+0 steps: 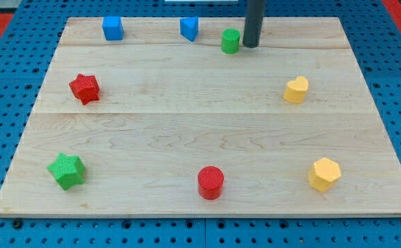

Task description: Push the green circle into the green star

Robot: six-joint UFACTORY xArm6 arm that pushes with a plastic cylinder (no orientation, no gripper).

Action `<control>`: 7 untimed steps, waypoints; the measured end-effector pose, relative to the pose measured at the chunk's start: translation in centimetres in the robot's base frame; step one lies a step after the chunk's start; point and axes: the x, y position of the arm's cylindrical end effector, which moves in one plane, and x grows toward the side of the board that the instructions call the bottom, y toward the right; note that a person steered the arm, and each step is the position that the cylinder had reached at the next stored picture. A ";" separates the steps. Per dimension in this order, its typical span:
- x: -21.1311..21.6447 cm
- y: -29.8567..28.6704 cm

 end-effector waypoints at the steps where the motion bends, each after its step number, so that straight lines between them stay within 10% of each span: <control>1: -1.6 -4.0; 4: 5.5 -14.8; 7: 7.7 -12.1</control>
